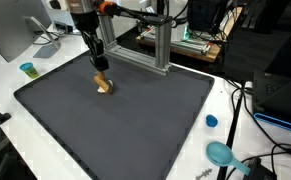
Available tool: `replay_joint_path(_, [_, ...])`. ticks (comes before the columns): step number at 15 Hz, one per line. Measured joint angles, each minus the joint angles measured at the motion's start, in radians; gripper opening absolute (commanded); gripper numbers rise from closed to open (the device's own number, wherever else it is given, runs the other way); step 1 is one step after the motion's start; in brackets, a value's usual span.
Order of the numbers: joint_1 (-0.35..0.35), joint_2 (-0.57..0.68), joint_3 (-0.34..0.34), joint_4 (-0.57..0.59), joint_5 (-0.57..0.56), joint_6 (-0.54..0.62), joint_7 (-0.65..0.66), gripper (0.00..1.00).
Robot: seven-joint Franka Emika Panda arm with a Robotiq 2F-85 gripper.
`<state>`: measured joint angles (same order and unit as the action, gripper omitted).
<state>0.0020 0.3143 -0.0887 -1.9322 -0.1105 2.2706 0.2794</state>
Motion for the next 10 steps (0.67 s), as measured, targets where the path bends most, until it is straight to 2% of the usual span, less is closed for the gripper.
replay_joint_path(6, [0.001, 0.034, 0.007, 0.072, 0.0, -0.165, -0.001, 0.21])
replay_joint_path(10, [0.001, 0.058, 0.011, 0.09, 0.003, -0.23, -0.01, 0.21])
